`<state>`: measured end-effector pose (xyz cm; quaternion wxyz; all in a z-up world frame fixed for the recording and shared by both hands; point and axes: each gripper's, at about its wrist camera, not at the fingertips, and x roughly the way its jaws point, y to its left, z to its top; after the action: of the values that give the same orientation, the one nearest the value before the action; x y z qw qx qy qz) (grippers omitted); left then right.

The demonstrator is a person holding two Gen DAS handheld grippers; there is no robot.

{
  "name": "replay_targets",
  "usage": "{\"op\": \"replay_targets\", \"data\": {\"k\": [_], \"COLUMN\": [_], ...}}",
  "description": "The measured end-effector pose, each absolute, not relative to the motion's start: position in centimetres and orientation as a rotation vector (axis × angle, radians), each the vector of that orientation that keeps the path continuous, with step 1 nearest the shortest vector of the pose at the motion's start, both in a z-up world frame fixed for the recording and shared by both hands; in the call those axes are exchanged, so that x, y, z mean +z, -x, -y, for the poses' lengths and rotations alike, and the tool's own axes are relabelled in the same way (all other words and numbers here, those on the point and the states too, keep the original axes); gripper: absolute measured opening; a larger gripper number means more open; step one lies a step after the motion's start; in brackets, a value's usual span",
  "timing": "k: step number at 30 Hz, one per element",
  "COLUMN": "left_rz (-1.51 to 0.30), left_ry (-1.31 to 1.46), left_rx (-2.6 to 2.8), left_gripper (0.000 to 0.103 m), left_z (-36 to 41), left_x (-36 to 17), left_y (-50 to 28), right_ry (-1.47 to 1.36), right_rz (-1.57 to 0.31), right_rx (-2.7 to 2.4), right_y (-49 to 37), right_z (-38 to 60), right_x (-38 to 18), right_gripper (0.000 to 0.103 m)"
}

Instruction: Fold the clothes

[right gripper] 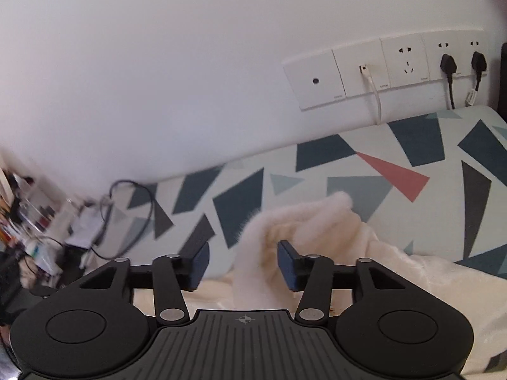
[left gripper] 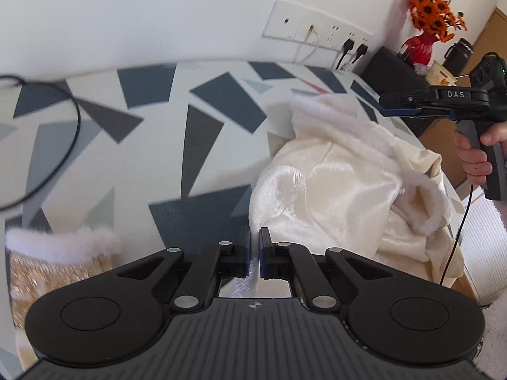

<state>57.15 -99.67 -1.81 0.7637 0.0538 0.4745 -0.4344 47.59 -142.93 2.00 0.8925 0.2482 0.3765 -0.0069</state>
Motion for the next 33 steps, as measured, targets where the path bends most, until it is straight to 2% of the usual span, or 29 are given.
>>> {"op": "replay_targets", "data": {"k": [2, 3, 4, 5, 7, 9, 10, 11, 12, 13, 17, 22, 26, 33], "left_rz": [-1.052, -1.062, -1.073, -1.082, -1.076, -1.056, -1.045, -1.022, -0.996, -0.974, -0.88, -0.771, -0.702, -0.766], "left_ry": [-0.096, -0.087, -0.083, -0.085, -0.107, -0.141, -0.163, -0.195, -0.243, -0.29, -0.227, 0.057, -0.012, -0.05], "left_rx": [-0.936, -0.931, -0.927, -0.924, -0.928, -0.962, -0.979, -0.994, -0.999, -0.99, -0.911, -0.787, -0.668, -0.499], "left_gripper": [0.007, 0.01, 0.021, 0.042, 0.069, 0.069, 0.068, 0.042, 0.018, 0.004, 0.004, 0.004, 0.003, 0.004], "left_z": [99.4, 99.3, 99.3, 99.4, 99.6, 100.0, 100.2, 100.5, 100.8, 101.1, 99.4, 96.7, 100.0, 103.9], "left_x": [-2.6, -3.0, -3.3, -3.5, -3.8, -3.9, -3.9, -3.8, -3.7, -3.4, -0.1, 5.6, 5.8, 1.7], "left_y": [-57.0, -56.9, -56.9, -56.8, -56.4, -55.7, -55.2, -54.7, -54.1, -53.7, -54.0, -58.5, -61.1, -67.7], "right_ry": [-0.489, -0.47, -0.452, -0.433, -0.422, -0.409, -0.403, -0.395, -0.387, -0.371, -0.424, -0.652, -0.583, -0.569], "right_rz": [-0.832, -0.857, -0.877, -0.894, -0.933, -0.957, -0.969, -0.976, -0.983, -0.972, -0.791, -0.465, -0.434, -0.465], "right_rx": [0.01, 0.021, 0.032, 0.044, 0.083, 0.125, 0.146, 0.157, 0.165, 0.166, 0.187, 0.188, 0.11, -0.044], "right_y": [-48.8, -49.4, -50.0, -50.6, -51.6, -52.3, -52.6, -52.7, -52.8, -52.7, -51.2, -50.1, -53.7, -60.7], "right_z": [142.5, 142.1, 141.8, 141.4, 140.8, 140.0, 139.6, 139.4, 139.1, 139.0, 140.3, 144.1, 142.7, 143.2], "right_x": [0.7, 0.0, -0.5, -1.0, -1.8, -2.1, -2.2, -2.2, -2.1, -1.6, 2.5, 8.2, 8.7, 4.7], "right_gripper": [0.049, 0.049, 0.049, 0.049, 0.048, 0.043, 0.035, 0.017, 0.008, 0.008, 0.007, 0.007, 0.007, 0.007]}}
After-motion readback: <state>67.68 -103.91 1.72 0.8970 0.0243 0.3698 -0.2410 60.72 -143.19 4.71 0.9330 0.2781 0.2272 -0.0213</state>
